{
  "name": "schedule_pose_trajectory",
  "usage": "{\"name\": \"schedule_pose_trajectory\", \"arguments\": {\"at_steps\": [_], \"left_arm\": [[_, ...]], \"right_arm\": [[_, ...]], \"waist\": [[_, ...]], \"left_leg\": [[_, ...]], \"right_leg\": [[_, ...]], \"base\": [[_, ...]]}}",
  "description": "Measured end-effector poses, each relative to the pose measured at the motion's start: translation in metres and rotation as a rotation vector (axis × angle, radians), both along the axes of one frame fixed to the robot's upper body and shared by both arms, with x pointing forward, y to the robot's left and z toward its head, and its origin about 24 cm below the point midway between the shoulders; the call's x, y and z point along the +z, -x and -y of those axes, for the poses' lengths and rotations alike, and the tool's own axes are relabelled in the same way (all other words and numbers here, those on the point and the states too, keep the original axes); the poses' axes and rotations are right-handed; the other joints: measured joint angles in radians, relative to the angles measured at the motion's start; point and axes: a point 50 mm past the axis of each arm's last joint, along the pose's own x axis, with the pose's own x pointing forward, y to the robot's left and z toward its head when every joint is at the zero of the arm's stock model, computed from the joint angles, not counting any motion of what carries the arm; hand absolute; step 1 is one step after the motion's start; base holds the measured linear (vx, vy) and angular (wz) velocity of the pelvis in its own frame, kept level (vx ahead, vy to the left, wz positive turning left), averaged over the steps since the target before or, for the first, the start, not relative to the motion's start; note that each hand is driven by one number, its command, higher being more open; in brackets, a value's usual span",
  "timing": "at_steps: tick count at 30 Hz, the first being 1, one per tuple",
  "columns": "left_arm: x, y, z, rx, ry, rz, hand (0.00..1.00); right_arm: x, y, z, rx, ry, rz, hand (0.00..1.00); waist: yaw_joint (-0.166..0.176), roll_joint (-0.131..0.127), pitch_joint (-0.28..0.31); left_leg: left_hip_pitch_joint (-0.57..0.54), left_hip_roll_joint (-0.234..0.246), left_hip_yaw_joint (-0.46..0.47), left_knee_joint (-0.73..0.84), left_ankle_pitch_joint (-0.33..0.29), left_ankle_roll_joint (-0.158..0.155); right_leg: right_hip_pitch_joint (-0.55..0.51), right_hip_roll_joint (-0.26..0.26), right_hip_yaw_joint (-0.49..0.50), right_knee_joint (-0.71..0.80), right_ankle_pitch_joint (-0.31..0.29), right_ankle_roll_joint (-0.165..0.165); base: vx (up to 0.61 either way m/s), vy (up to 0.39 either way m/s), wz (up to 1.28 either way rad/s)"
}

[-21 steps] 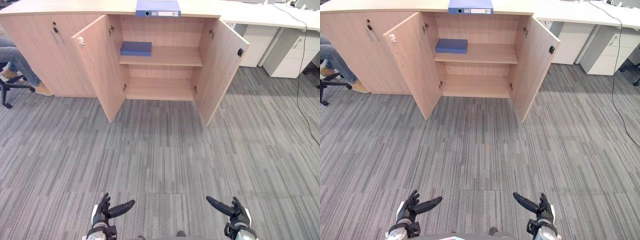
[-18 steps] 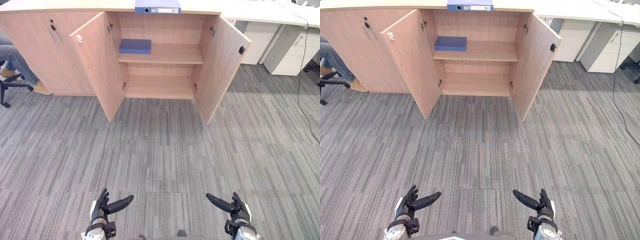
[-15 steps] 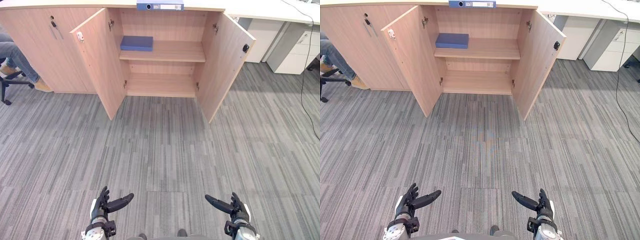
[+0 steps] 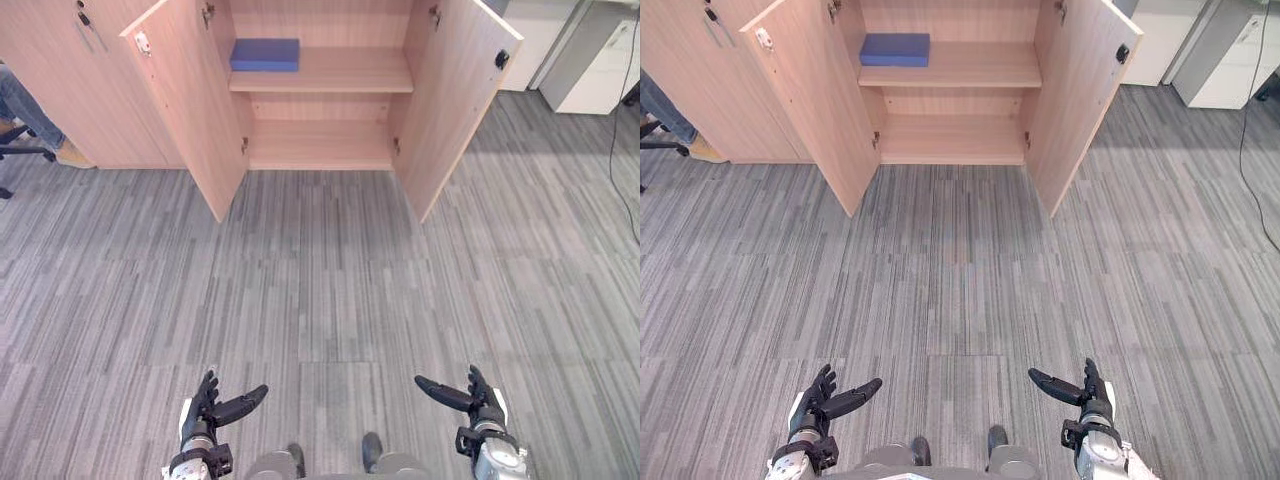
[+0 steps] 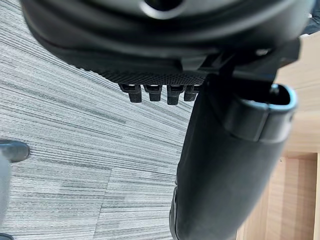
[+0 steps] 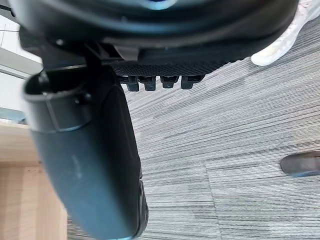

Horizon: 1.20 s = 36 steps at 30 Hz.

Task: Walk over to the cabinet, pick up the folder, carry it to the office cabinet, place the folder inside the office cabinet, then close the office cabinet door

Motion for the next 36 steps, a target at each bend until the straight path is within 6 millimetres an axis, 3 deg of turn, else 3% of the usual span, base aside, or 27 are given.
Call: {"name": "schedule_pose_trajectory", "arguments": {"at_steps": [1,3,4,6,8,9,10,11,12,13,14,15,16,17,18,20,23,24,25,26,27,28,30,32,33,34,36], "left_arm": [[0.0,-0.001,0.0,0.003,0.002,0.004,1.0],[0.003,-0.003,-0.005,0.003,-0.018,0.007,1.0],[0.004,-0.003,-0.01,-0.008,-0.044,0.0,1.0],[0.007,-0.008,-0.014,-0.02,-0.067,0.007,1.0],[0.013,-0.024,-0.014,-0.035,-0.076,0.047,1.0],[0.017,-0.036,-0.011,-0.042,-0.073,0.079,1.0],[0.02,-0.044,-0.009,-0.05,-0.072,0.101,1.0],[0.02,-0.045,-0.01,-0.052,-0.074,0.102,1.0],[0.019,-0.044,-0.007,-0.054,-0.065,0.098,1.0],[0.018,-0.047,-0.001,-0.052,-0.045,0.102,1.0],[0.019,-0.052,0.004,-0.07,-0.038,0.115,1.0],[0.017,-0.052,0.01,-0.078,-0.019,0.112,1.0],[0.015,-0.051,0.014,-0.08,-0.003,0.104,1.0],[0.012,-0.047,0.017,-0.08,0.013,0.096,1.0],[0.012,-0.046,0.016,-0.083,0.011,0.103,1.0],[0.014,-0.046,0.015,-0.086,0.013,0.111,1.0],[0.015,-0.045,0.016,-0.094,0.018,0.119,1.0],[0.015,-0.044,0.016,-0.094,0.017,0.118,1.0],[0.014,-0.042,0.016,-0.093,0.019,0.112,1.0],[0.012,-0.038,0.015,-0.088,0.02,0.1,1.0],[0.01,-0.035,0.015,-0.083,0.02,0.085,1.0],[0.009,-0.034,0.012,-0.079,0.013,0.072,1.0],[0.013,-0.043,0.014,-0.086,0.013,0.098,1.0],[0.011,-0.037,0.013,-0.082,0.012,0.085,1.0],[0.011,-0.034,0.009,-0.086,-0.004,0.078,1.0],[0.012,-0.036,0.007,-0.091,-0.013,0.077,1.0],[0.014,-0.038,0.006,-0.094,-0.02,0.088,1.0]], "right_arm": [[0.0,-0.001,0.0,0.004,0.0,0.001,1.0],[0.0,-0.005,-0.01,0.051,-0.009,0.004,1.0],[-0.002,-0.004,-0.016,0.07,-0.023,-0.006,1.0],[-0.002,-0.006,-0.019,0.085,-0.026,0.001,1.0],[0.003,-0.012,-0.018,0.089,-0.018,0.026,1.0],[0.007,-0.016,-0.015,0.094,-0.003,0.043,1.0],[0.01,-0.019,-0.013,0.098,0.008,0.056,1.0],[0.011,-0.02,-0.012,0.098,0.012,0.062,1.0],[0.012,-0.017,-0.009,0.097,0.024,0.061,1.0],[0.015,-0.024,-0.006,0.102,0.036,0.073,1.0],[0.019,-0.032,-0.007,0.106,0.034,0.096,1.0],[0.019,-0.033,-0.008,0.113,0.032,0.096,1.0],[0.018,-0.031,-0.008,0.115,0.03,0.091,1.0],[0.017,-0.03,-0.011,0.134,0.031,0.084,1.0],[0.017,-0.034,-0.019,0.154,0.019,0.096,1.0],[0.021,-0.041,-0.027,0.169,0.003,0.13,1.0],[0.03,-0.055,-0.031,0.185,0.002,0.19,1.0],[0.032,-0.059,-0.03,0.182,0.004,0.202,1.0],[0.033,-0.06,-0.028,0.178,0.008,0.203,1.0],[0.032,-0.06,-0.026,0.157,0.004,0.199,1.0],[0.028,-0.057,-0.025,0.144,0.001,0.178,1.0],[0.023,-0.054,-0.027,0.141,-0.009,0.154,1.0],[0.019,-0.048,-0.025,0.135,-0.012,0.127,1.0],[0.013,-0.04,-0.029,0.134,-0.025,0.096,1.0],[0.008,-0.033,-0.035,0.13,-0.045,0.078,1.0],[0.007,-0.031,-0.037,0.132,-0.051,0.071,1.0],[0.005,-0.029,-0.042,0.163,-0.055,0.058,1.0]], "waist": [[0.001,-0.001,0.006],[-0.002,0.0,0.031],[0.0,0.006,0.044],[-0.005,0.01,0.05],[-0.028,0.033,0.069],[-0.037,0.045,0.085],[-0.047,0.049,0.096],[-0.05,0.046,0.095],[-0.066,0.036,0.091],[-0.066,0.073,0.104],[-0.074,0.08,0.113],[-0.077,0.079,0.113],[-0.078,0.077,0.115],[-0.074,0.069,0.126],[-0.056,0.072,0.133],[-0.02,0.047,0.148],[0.014,0.021,0.161],[0.028,0.013,0.165],[0.033,0.011,0.164],[0.035,0.014,0.161],[0.047,0.011,0.155],[0.045,-0.018,0.132],[0.027,-0.028,0.122],[0.027,-0.037,0.116],[0.003,-0.036,0.114],[-0.001,-0.041,0.111],[-0.007,-0.037,0.106]], "left_leg": [[0.007,-0.005,-0.001,0.003,-0.01,0.008],[0.055,-0.005,-0.008,-0.005,-0.027,0.033],[0.101,-0.002,-0.012,-0.026,-0.042,0.036],[0.16,0.009,-0.018,-0.078,-0.038,0.023],[0.212,0.038,-0.058,-0.144,-0.032,0.012],[0.258,0.068,-0.071,-0.196,-0.024,-0.004],[0.294,0.08,-0.073,-0.225,-0.023,-0.04],[0.314,0.078,-0.074,-0.233,-0.03,-0.056],[0.361,0.086,-0.085,-0.229,-0.051,-0.094],[0.368,0.115,-0.087,-0.208,-0.053,-0.099],[0.341,0.127,-0.083,-0.124,0.002,-0.185],[0.294,0.131,-0.065,0.049,0.1,-0.189],[0.253,0.14,-0.051,0.177,0.183,-0.178],[0.151,0.184,-0.031,0.438,0.305,-0.169],[0.055,0.23,0.003,0.667,0.231,-0.124],[-0.054,0.238,0.029,0.779,0.161,-0.083],[-0.248,0.19,0.073,0.572,0.084,-0.056],[-0.284,0.141,0.06,0.371,0.087,-0.063],[-0.298,0.105,0.036,0.192,0.119,-0.076],[-0.297,0.071,-0.006,-0.038,0.233,-0.083],[-0.283,0.059,-0.016,-0.065,0.352,-0.079],[-0.271,0.026,-0.008,-0.071,0.383,-0.014],[-0.263,0.008,0.017,-0.018,0.346,0.035],[-0.144,-0.012,0.026,-0.02,0.276,0.038],[-0.03,-0.017,0.013,-0.054,0.217,0.04],[0.003,-0.023,0.009,-0.065,0.21,0.042],[0.109,-0.016,0.006,-0.138,0.207,0.043]], "right_leg": [[-0.023,-0.01,-0.008,0.063,-0.013,0.004],[-0.18,-0.029,-0.057,0.406,-0.015,0.006],[-0.218,-0.03,-0.082,0.439,-0.047,-0.016],[-0.267,-0.018,-0.128,0.346,-0.052,-0.03],[-0.32,0.023,-0.163,0.205,-0.015,-0.053],[-0.357,0.056,-0.186,0.111,0.05,-0.073],[-0.385,0.079,-0.202,-0.016,0.15,-0.084],[-0.391,0.082,-0.2,-0.074,0.206,-0.09],[-0.387,0.078,-0.191,-0.082,0.406,-0.141],[-0.4,0.1,-0.208,-0.019,0.362,-0.155],[-0.41,0.091,-0.216,0.086,0.279,-0.173],[-0.372,0.082,-0.225,0.142,0.194,-0.171],[-0.324,0.081,-0.229,0.139,0.158,-0.17],[-0.216,0.094,-0.224,0.084,0.131,-0.177],[-0.106,0.123,-0.208,0.019,0.118,-0.194],[0.01,0.137,-0.17,-0.053,0.1,-0.202],[0.173,0.132,-0.105,-0.187,0.084,-0.189],[0.216,0.113,-0.074,-0.21,0.061,-0.172],[0.245,0.102,-0.053,-0.222,0.043,-0.161],[0.293,0.092,-0.025,-0.247,0.024,-0.144],[0.316,0.083,0.008,-0.251,0.011,-0.13],[0.31,0.047,0.022,-0.229,0.005,-0.119],[0.248,0.014,0.048,-0.059,0.012,-0.1],[0.2,-0.003,0.055,0.21,0.079,0.005],[0.113,-0.014,0.057,0.509,0.163,0.08],[0.071,-0.022,0.053,0.605,0.136,0.062],[-0.075,-0.037,0.005,0.738,0.042,-0.032]], "base": [[0.11,0.122,0.05],[0.18,0.105,0.0],[0.29,0.102,0.04],[0.46,0.059,0.19],[0.53,-0.028,0.56],[0.59,-0.08,0.61],[0.7,-0.114,0.54],[0.66,-0.13,0.53],[0.69,-0.154,0.27],[0.73,-0.175,0.29],[0.69,-0.208,0.17],[0.69,-0.229,0.33],[0.82,-0.302,0.28],[0.82,-0.272,0.04],[0.78,-0.241,-0.2],[0.5,-0.109,-0.46],[0.65,-0.05,-0.58],[0.62,0.06,-0.64],[0.63,0.122,-0.79],[0.79,0.21,-0.85],[0.82,0.269,-0.78],[0.7,0.242,-0.41],[0.66,0.239,-0.06],[0.61,0.211,-0.18],[0.56,0.135,0.09],[0.53,0.092,0.2],[0.45,-0.016,0.11]]}}
